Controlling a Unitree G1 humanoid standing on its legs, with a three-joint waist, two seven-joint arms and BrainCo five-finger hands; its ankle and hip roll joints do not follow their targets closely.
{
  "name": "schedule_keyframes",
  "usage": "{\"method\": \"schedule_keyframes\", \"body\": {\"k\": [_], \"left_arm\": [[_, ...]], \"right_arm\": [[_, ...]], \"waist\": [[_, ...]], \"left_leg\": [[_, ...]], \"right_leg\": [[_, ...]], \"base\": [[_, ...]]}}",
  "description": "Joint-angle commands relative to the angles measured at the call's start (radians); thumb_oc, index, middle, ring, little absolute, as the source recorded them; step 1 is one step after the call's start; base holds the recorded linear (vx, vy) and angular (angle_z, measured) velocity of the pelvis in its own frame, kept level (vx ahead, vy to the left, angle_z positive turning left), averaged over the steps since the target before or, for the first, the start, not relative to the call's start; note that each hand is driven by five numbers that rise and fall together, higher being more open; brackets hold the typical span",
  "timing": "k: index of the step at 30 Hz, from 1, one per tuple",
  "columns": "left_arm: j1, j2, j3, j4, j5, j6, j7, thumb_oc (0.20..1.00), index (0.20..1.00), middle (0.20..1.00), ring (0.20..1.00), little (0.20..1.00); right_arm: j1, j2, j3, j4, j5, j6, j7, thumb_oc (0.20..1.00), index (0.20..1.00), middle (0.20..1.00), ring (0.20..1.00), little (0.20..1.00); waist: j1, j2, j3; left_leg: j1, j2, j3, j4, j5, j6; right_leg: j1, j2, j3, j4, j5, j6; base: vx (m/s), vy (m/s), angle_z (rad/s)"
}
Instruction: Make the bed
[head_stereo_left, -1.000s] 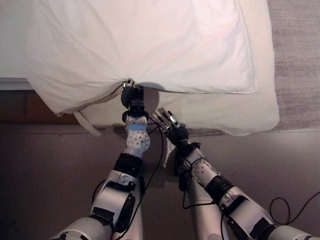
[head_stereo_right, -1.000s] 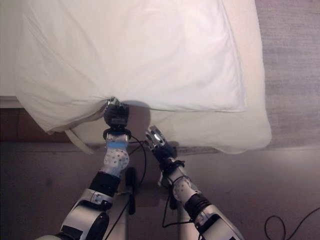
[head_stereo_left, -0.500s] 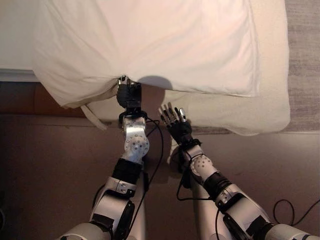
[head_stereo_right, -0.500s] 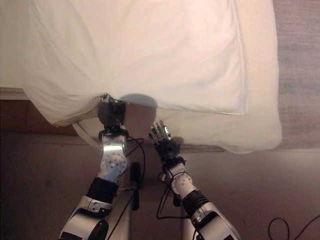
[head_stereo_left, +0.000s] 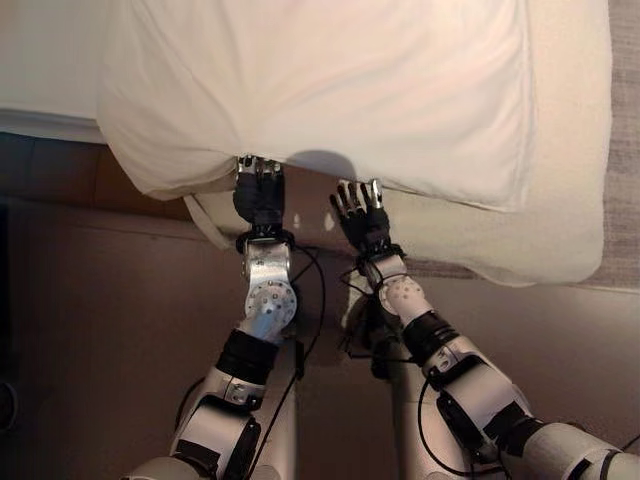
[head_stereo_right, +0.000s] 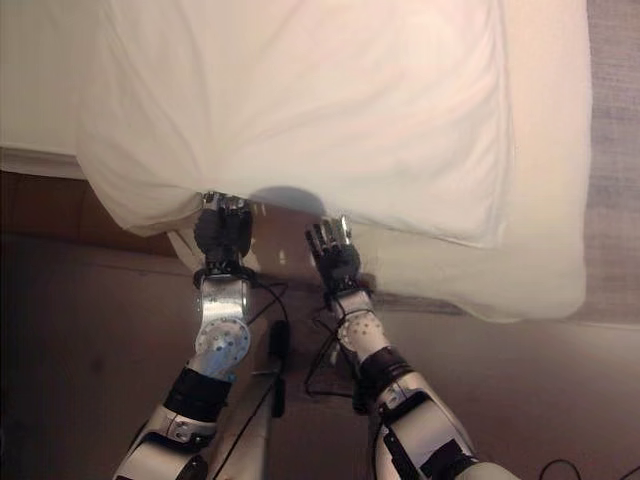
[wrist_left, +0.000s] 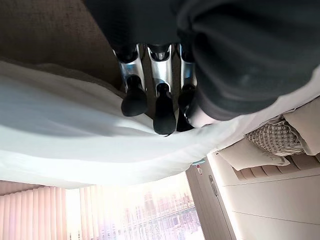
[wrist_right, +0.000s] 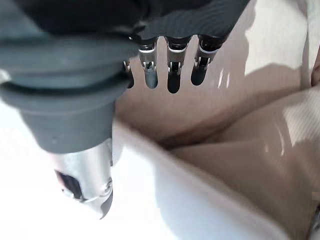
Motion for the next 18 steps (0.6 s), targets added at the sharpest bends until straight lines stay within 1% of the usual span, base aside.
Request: {"method": "schedule_keyframes", "body": {"k": [1, 3, 6, 7, 9, 11, 12, 13, 14, 15, 16, 18], "left_arm": [[0.009, 0.037, 0.018, -0.206, 0.114, -0.042, -0.044, 0.200, 0.200, 0.200, 0.200, 0.200], [0.010, 0.041, 0.025, -0.211, 0.120, -0.046, -0.038, 0.200, 0.200, 0.200, 0.200, 0.200], [0.018, 0.047, 0.037, -0.217, 0.127, -0.043, -0.034, 0.200, 0.200, 0.200, 0.200, 0.200], [0.025, 0.047, 0.037, -0.215, 0.128, -0.042, -0.034, 0.200, 0.200, 0.200, 0.200, 0.200], [0.026, 0.044, 0.040, -0.214, 0.127, -0.043, -0.033, 0.200, 0.200, 0.200, 0.200, 0.200], [0.031, 0.040, 0.045, -0.210, 0.133, -0.047, -0.029, 0.200, 0.200, 0.200, 0.200, 0.200], [0.033, 0.038, 0.046, -0.208, 0.134, -0.049, -0.029, 0.200, 0.200, 0.200, 0.200, 0.200], [0.036, 0.038, 0.046, -0.207, 0.134, -0.050, -0.029, 0.200, 0.200, 0.200, 0.200, 0.200], [0.036, 0.038, 0.046, -0.207, 0.134, -0.050, -0.030, 0.200, 0.200, 0.200, 0.200, 0.200], [0.041, 0.040, 0.050, -0.204, 0.137, -0.051, -0.029, 0.200, 0.200, 0.200, 0.200, 0.200], [0.045, 0.039, 0.049, -0.211, 0.139, -0.057, -0.025, 0.200, 0.200, 0.200, 0.200, 0.200], [0.041, 0.042, 0.054, -0.218, 0.150, -0.069, -0.013, 0.200, 0.200, 0.200, 0.200, 0.200]], "right_arm": [[-0.036, 0.014, -0.059, -0.065, 0.042, -0.045, 0.010, 1.000, 1.000, 1.000, 1.000, 1.000], [-0.061, -0.001, -0.078, -0.079, 0.044, -0.061, 0.010, 1.000, 1.000, 1.000, 1.000, 1.000], [-0.059, -0.022, -0.092, -0.128, 0.038, -0.076, 0.017, 1.000, 1.000, 1.000, 1.000, 1.000], [-0.052, -0.026, -0.094, -0.153, 0.034, -0.083, 0.019, 1.000, 1.000, 1.000, 1.000, 1.000], [-0.045, -0.028, -0.096, -0.177, 0.030, -0.087, 0.024, 1.000, 1.000, 1.000, 1.000, 1.000], [-0.014, -0.061, -0.123, -0.254, 0.016, -0.115, 0.060, 1.000, 1.000, 1.000, 1.000, 1.000], [-0.001, -0.064, -0.125, -0.260, 0.013, -0.119, 0.063, 1.000, 1.000, 1.000, 1.000, 1.000], [0.010, -0.076, -0.126, -0.273, 0.003, -0.120, 0.068, 1.000, 1.000, 1.000, 1.000, 1.000], [0.011, -0.076, -0.126, -0.275, 0.003, -0.120, 0.067, 1.000, 1.000, 1.000, 1.000, 1.000], [0.026, -0.090, -0.136, -0.291, 0.001, -0.126, 0.076, 1.000, 1.000, 1.000, 1.000, 1.000], [0.042, -0.107, -0.154, -0.305, -0.002, -0.145, 0.063, 1.000, 1.000, 1.000, 1.000, 1.000], [0.048, -0.126, -0.177, -0.297, -0.002, -0.162, 0.053, 1.000, 1.000, 1.000, 1.000, 1.000]], "waist": [[0.036, 0.042, -0.041], [0.038, 0.044, -0.043], [0.038, 0.045, -0.040], [0.036, 0.045, -0.039], [0.033, 0.044, -0.040], [0.023, 0.041, -0.041], [0.020, 0.041, -0.045], [0.017, 0.039, -0.045], [0.017, 0.040, -0.047], [0.012, 0.039, -0.045], [0.008, 0.039, -0.047], [0.004, 0.040, -0.047]], "left_leg": [[-0.026, -0.057, 0.022, -0.007, -0.016, 0.047], [-0.025, -0.060, 0.019, -0.006, -0.024, 0.049], [-0.028, -0.060, 0.021, -0.007, -0.018, 0.051], [-0.023, -0.061, 0.023, -0.005, -0.027, 0.052], [-0.028, -0.062, 0.023, -0.007, -0.019, 0.053], [-0.028, -0.060, 0.024, 0.001, -0.028, 0.051], [-0.034, -0.061, 0.023, 0.000, -0.021, 0.053], [-0.029, -0.061, 0.024, 0.002, -0.030, 0.055], [-0.034, -0.062, 0.024, 0.000, -0.023, 0.055], [-0.030, -0.062, 0.023, 0.003, -0.031, 0.057], [-0.036, -0.062, 0.025, 0.000, -0.025, 0.060], [-0.036, -0.063, 0.024, -0.006, -0.022, 0.058]], "right_leg": [[0.052, -0.009, 0.024, -0.087, 0.022, 0.105], [0.051, -0.010, 0.026, -0.083, 0.017, 0.107], [0.043, -0.013, 0.024, -0.077, 0.022, 0.108], [0.048, -0.012, 0.026, -0.074, 0.014, 0.110], [0.043, -0.012, 0.026, -0.076, 0.022, 0.110], [0.042, -0.014, 0.025, -0.070, 0.012, 0.111], [0.035, -0.014, 0.025, -0.070, 0.018, 0.110], [0.038, -0.014, 0.026, -0.065, 0.010, 0.111], [0.033, -0.014, 0.025, -0.067, 0.016, 0.110], [0.035, -0.012, 0.030, -0.064, 0.010, 0.111], [0.028, -0.012, 0.033, -0.065, 0.015, 0.112], [0.026, -0.012, 0.035, -0.068, 0.017, 0.113]], "base": [[0.00, 0.000, 0.00], [0.00, 0.000, 0.00], [0.00, 0.000, 0.00], [0.00, 0.000, 0.00], [0.00, 0.000, 0.00], [0.02, 0.000, 0.00], [0.03, 0.004, 0.03], [0.00, 0.000, 0.00], [0.00, 0.000, 0.00], [0.00, 0.000, 0.00], [0.00, 0.000, 0.00], [0.00, 0.000, 0.00]]}}
